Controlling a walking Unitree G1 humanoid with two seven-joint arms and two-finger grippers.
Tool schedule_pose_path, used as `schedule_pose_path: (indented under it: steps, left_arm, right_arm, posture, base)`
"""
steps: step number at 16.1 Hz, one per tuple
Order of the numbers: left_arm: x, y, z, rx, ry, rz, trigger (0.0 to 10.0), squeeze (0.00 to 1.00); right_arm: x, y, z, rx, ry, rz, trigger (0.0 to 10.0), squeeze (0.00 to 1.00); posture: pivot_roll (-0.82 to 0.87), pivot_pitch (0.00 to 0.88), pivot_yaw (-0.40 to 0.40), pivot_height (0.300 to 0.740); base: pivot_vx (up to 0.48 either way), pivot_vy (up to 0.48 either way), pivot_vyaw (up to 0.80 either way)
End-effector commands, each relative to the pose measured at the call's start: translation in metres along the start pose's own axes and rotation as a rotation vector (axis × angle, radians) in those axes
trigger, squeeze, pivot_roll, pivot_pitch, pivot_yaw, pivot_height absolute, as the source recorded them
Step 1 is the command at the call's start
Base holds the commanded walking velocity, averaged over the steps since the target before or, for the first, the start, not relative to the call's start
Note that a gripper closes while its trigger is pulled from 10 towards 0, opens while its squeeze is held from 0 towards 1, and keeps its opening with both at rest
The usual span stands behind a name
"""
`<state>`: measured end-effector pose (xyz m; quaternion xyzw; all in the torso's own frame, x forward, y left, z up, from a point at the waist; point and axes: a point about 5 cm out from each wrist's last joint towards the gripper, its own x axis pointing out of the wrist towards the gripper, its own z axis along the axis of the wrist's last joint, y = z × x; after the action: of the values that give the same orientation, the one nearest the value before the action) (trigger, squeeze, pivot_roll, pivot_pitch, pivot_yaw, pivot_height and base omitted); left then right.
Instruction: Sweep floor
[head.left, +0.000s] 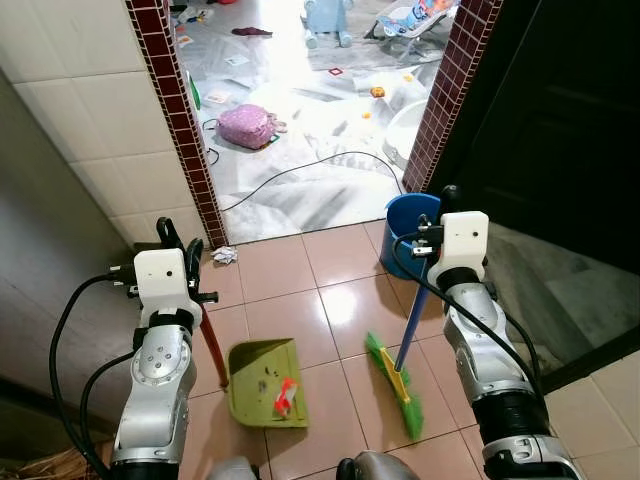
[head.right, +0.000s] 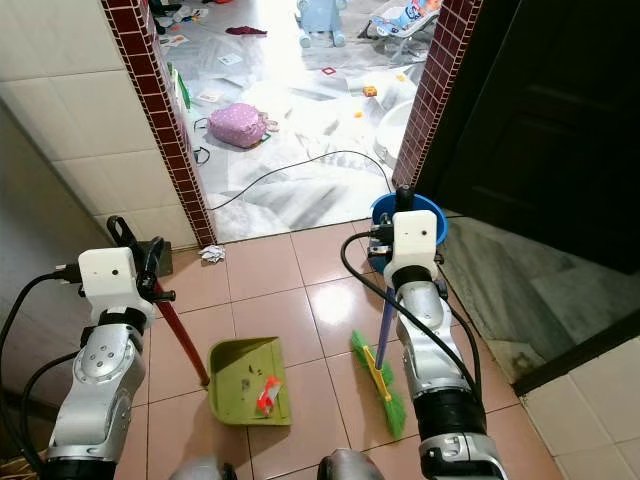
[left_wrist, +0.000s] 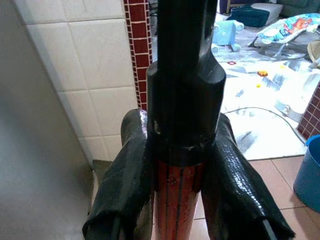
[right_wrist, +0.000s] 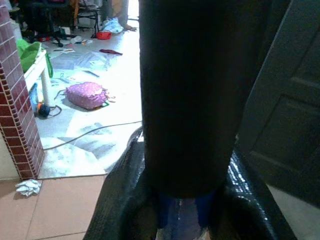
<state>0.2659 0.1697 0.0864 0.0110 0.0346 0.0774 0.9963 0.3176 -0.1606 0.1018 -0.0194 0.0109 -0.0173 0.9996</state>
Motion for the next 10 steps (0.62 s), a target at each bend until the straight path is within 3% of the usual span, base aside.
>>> schedule_pose_path:
  steps: [1,6,9,10]
  left_arm:
    - [0.004,-0.02,-0.007,-0.021,0.037,-0.052,10.0,0.0]
    - [0.014,-0.039,-0.012,-0.034,0.083,-0.118,10.0,0.0]
    - [0.018,-0.041,-0.015,-0.045,0.084,-0.109,10.0,0.0]
    - [0.018,-0.041,-0.016,-0.053,0.089,-0.105,10.0,0.0]
  right_arm:
    - [0.01,0.008,0.01,0.169,0.01,-0.024,10.0,0.0]
    - [0.025,0.019,0.028,0.363,0.041,-0.044,10.0,0.0]
    - [0.031,0.023,0.042,0.5,0.073,-0.053,10.0,0.0]
    - [0.033,0.024,0.048,0.507,0.06,-0.041,10.0,0.0]
  posture:
    - [-0.01,0.0,0.006,0.74]
    - [-0.02,0.0,0.02,0.74]
    - [-0.03,0.0,0.012,0.74]
    - [-0.03,0.0,0.01,0.74]
  base:
    - [0.0,0.0,0.0]
    - [0.0,0.0,0.0]
    - [0.0,0.0,0.0]
    - [0.0,0.0,0.0]
